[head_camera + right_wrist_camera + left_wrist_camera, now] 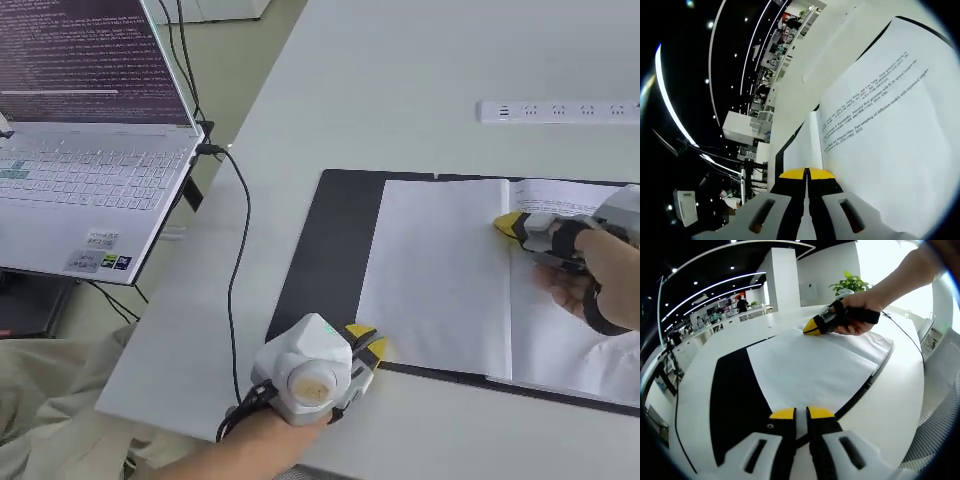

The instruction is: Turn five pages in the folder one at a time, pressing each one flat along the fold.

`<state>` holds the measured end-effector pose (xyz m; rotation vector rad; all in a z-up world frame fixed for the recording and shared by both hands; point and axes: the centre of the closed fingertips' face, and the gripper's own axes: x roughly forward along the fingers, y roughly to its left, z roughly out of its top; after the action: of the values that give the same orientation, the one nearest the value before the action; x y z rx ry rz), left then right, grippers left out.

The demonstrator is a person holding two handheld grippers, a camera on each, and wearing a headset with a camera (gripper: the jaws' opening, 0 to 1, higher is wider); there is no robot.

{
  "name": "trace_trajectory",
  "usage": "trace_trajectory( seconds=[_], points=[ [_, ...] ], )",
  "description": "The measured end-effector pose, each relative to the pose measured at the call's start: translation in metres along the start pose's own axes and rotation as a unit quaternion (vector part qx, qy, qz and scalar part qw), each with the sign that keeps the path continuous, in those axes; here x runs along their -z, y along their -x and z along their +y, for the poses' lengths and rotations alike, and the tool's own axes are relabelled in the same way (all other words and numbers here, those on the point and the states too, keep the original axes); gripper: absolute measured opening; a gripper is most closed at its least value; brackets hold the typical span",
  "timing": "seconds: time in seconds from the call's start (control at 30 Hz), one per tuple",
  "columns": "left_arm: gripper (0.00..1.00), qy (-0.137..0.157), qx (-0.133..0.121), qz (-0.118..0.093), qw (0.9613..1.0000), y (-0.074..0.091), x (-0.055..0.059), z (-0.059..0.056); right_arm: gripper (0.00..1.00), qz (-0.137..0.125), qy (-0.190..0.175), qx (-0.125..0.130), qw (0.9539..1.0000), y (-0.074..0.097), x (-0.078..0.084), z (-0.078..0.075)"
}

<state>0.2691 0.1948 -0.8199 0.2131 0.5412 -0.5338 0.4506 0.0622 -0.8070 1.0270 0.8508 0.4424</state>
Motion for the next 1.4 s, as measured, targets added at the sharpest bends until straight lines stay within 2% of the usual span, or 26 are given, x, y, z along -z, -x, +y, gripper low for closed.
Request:
trace_trajectory(
  seconds=[0.23, 0.57, 0.77, 0.9, 1.1, 1.27, 1.37, 1.4],
  points=[
    [0.06, 0.002, 0.000, -0.002, 1.0000, 0.000, 0.001, 0.000, 0.00, -0.021, -0.008, 0.009, 0.9997, -0.010, -0.013, 0.000],
    [0.06, 0.004, -0.001, -0.002, 1.0000, 0.001, 0.000, 0.000, 0.00, -0.054, -0.004, 0.022, 0.9983, -0.029, -0.041, 0.001],
    [0.07, 0.002, 0.000, -0.002, 1.0000, 0.001, 0.000, 0.001, 0.00, -0.081, -0.037, 0.019, 0.9958, -0.033, -0.053, 0.000],
    [0.07, 0.002, 0.000, -0.003, 1.0000, 0.001, 0.000, 0.000, 0.00, -0.097, -0.046, 0.016, 0.9941, -0.035, -0.058, 0.001],
    [0.06, 0.001, 0.000, -0.003, 1.0000, 0.001, 0.001, 0.000, 0.00, -0.084, -0.050, 0.012, 0.9952, -0.036, -0.058, -0.001],
    [0.06, 0.003, -0.001, -0.005, 1.0000, 0.001, 0.001, 0.000, 0.00, -0.031, -0.039, -0.002, 0.9987, -0.032, -0.037, 0.003],
    [0.06, 0.001, 0.000, -0.004, 1.0000, 0.001, 0.001, 0.000, 0.00, -0.014, -0.034, -0.005, 0.9993, -0.029, -0.030, 0.003],
    [0.06, 0.000, 0.000, -0.003, 1.0000, 0.001, 0.001, 0.000, 0.00, 0.003, -0.032, -0.009, 0.9994, -0.026, -0.022, 0.004]
  ],
)
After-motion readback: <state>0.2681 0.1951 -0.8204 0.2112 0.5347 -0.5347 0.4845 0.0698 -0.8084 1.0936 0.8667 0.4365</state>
